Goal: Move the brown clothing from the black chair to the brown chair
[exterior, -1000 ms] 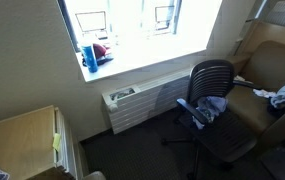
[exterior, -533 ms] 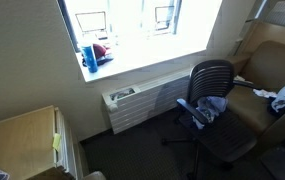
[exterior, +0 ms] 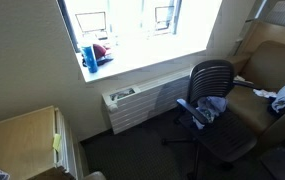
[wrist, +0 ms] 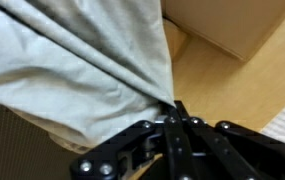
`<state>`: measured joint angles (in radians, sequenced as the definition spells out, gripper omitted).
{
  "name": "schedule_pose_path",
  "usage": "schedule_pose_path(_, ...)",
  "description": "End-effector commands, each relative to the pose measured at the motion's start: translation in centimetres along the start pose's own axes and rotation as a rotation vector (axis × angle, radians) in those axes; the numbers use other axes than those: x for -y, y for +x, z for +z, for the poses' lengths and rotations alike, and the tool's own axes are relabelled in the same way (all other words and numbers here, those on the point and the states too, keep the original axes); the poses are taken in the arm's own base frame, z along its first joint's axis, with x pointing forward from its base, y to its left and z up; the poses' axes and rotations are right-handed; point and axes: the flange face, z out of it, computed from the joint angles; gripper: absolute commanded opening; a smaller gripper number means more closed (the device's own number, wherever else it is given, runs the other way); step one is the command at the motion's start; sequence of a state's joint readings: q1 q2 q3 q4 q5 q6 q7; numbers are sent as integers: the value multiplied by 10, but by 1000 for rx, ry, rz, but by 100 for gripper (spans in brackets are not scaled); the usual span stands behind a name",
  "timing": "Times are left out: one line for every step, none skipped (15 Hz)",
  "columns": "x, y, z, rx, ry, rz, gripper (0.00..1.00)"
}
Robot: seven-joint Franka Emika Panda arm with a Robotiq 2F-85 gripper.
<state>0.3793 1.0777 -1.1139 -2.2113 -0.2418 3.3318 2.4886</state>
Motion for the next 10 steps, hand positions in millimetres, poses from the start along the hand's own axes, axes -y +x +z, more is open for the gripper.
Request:
schedule_pose_path(-15, 3, -36, 70, 109, 161, 0)
schedule_pose_path(-21, -4, -46, 93, 134, 220, 0)
schedule_pose_path(-6, -32, -66, 115, 137, 280, 0)
schedule_pose_path(-13, -45, -75, 119, 168, 331, 0)
schedule_pose_path(-12, -61, -92, 130, 214, 374, 0)
schedule_pose_path(-16, -78, -112, 151, 257, 414, 0)
schedule_pose_path(-17, -94, -134, 178, 307, 437, 0)
schedule_pose_path(-22, -109, -152, 203, 355, 456, 0)
schedule_pose_path(-27, -117, -169, 226, 405, 484, 0)
schedule_pose_path(-34, -125, -170, 235, 443, 508, 13)
